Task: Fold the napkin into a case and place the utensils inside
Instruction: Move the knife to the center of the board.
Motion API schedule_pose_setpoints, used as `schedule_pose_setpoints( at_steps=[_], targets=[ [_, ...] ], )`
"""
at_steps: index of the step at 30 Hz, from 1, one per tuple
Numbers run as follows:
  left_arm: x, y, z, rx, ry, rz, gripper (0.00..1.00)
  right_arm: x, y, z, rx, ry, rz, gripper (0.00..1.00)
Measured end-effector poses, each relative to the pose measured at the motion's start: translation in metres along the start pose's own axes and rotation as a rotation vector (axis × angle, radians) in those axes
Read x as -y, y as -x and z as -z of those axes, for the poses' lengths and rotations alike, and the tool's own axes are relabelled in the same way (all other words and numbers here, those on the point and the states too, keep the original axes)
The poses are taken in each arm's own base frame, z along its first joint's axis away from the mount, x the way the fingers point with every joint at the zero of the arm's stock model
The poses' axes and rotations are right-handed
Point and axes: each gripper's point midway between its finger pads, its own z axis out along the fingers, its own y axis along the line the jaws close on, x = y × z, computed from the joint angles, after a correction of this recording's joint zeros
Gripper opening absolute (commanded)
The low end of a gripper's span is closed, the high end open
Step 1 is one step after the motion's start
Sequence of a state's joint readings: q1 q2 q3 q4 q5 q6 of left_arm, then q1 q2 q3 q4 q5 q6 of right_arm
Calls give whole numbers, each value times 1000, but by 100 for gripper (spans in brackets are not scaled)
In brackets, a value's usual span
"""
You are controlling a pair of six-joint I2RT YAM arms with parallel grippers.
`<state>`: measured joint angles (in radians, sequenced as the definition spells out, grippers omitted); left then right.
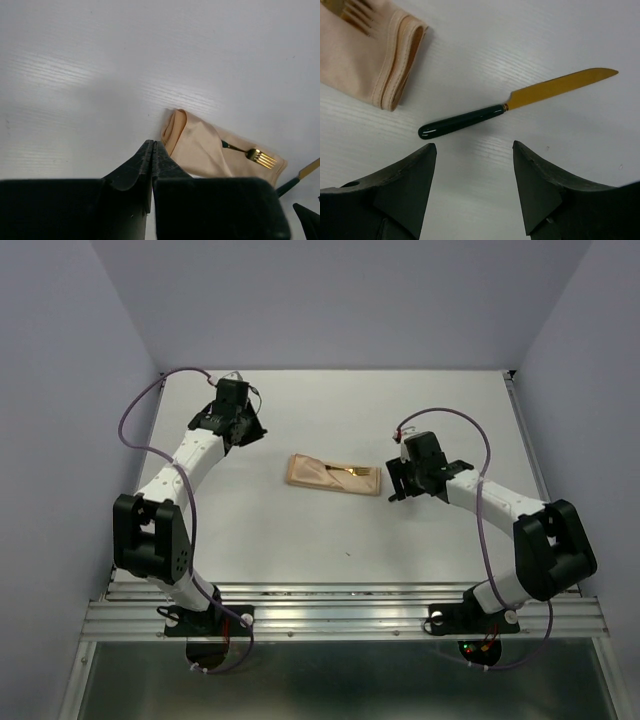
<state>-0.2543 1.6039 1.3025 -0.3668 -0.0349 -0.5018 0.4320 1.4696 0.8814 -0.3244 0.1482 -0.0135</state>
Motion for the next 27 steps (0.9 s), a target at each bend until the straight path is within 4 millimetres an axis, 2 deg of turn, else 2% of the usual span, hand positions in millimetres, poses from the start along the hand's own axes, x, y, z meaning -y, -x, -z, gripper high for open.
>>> schedule_pose_setpoints(
  at_steps=[5, 17, 27],
  targets=[
    [5, 12, 22, 49, -28, 4, 14, 15, -2, -8, -10, -57, -51, 67],
    [0, 2, 23, 12, -18, -17, 14, 17, -29, -31, -112, -85, -35, 66],
    [0, -1, 20, -20, -8, -31, 14, 22, 6, -58, -69, -94, -20, 66]
  ],
)
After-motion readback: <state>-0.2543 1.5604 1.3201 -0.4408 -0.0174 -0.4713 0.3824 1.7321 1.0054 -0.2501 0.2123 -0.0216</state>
